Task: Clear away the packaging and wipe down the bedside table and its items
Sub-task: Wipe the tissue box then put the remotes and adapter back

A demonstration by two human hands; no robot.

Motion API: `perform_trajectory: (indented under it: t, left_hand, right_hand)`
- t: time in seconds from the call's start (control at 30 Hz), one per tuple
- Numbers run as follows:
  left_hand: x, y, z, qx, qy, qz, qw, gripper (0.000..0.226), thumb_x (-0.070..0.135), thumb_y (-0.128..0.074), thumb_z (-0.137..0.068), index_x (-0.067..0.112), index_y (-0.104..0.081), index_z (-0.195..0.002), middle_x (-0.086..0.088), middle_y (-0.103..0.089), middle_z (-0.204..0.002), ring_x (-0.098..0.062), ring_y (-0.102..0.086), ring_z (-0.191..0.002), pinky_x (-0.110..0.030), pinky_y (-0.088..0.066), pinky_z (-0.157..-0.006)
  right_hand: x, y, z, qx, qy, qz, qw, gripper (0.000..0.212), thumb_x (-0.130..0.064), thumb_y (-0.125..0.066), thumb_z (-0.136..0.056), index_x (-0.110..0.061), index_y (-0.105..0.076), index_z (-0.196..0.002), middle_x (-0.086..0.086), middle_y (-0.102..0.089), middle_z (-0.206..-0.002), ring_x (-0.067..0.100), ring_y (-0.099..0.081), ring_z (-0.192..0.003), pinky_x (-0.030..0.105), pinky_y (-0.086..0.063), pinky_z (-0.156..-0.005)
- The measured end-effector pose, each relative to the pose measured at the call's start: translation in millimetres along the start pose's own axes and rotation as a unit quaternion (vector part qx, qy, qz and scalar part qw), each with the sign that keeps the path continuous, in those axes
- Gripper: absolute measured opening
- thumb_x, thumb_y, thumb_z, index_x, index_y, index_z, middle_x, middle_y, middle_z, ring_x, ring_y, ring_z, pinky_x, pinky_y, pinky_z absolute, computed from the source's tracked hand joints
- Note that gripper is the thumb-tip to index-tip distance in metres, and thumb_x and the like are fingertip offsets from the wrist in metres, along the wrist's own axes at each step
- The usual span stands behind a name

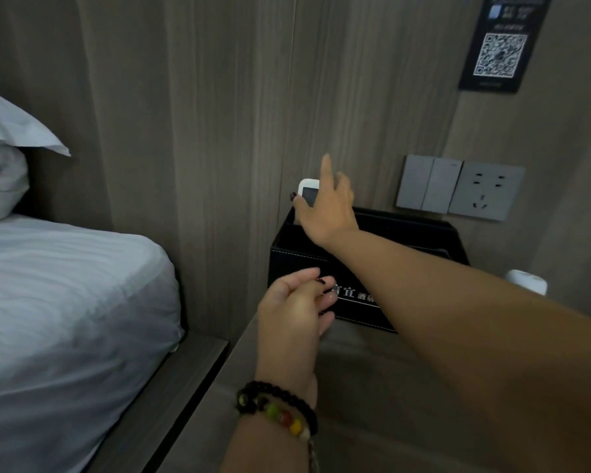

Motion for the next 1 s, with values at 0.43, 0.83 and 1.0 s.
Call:
perform_trajectory:
  t: [0.43, 0.83, 1.0]
  left_hand:
    - [-0.2, -14.1, 29.6, -0.084, -0.094, -0.123, 0.984, 0.015, 0.008, -0.059, -0.090, 0.019, -0.065, -0.099, 0.003, -0.073, -0.090, -0.008, -0.067, -0.084, -0.024, -0.052, -0.072]
    - [-32.8, -16.9, 68.1, -0.214, -0.230, -0.569, 0.760, 0.076, 0.047, -0.051, -0.092, 0.041, -0.003, -0.150, 0.020, -0.012, -0.157, -0.022, -0.044, -0.129, -0.040, -0.039, -0.108]
    - [-34.9, -10.8, 74.6, -0.226, -0.214, -0.599, 0.738, 0.081, 0.048, -0.049, -0.094, 0.044, 0.011, -0.148, 0.031, 0.002, -0.140, -0.016, -0.027, -0.141, -0.042, -0.029, -0.115]
  right_hand:
    - [53.7, 216.5, 208.5, -0.045, 0.035, 0.089, 0.994, 0.046, -0.036, -0.063, -0.084, -0.044, -0.049, -0.127, -0.015, -0.041, -0.135, -0.004, -0.036, -0.126, 0.011, -0.026, -0.100]
    - [132.4, 224.8, 195.6, -0.100, -0.277, 0.178, 0.939, 0.046, -0.029, -0.071, -0.080, -0.011, -0.059, -0.121, 0.008, -0.061, -0.112, 0.025, -0.058, -0.106, 0.023, -0.040, -0.078]
    - [135.3, 198.9, 185.9, -0.126, -0.360, 0.135, 0.914, 0.040, -0.027, -0.074, -0.076, -0.010, -0.061, -0.110, 0.008, -0.062, -0.097, 0.024, -0.064, -0.088, 0.025, -0.052, -0.062]
Point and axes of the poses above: each hand's wrist, its own z-axis away from the middle knuckle, its own y-axis out of the back of the hand, x = y × z, the point moved 1 cm from there along -z, towards the middle knuckle
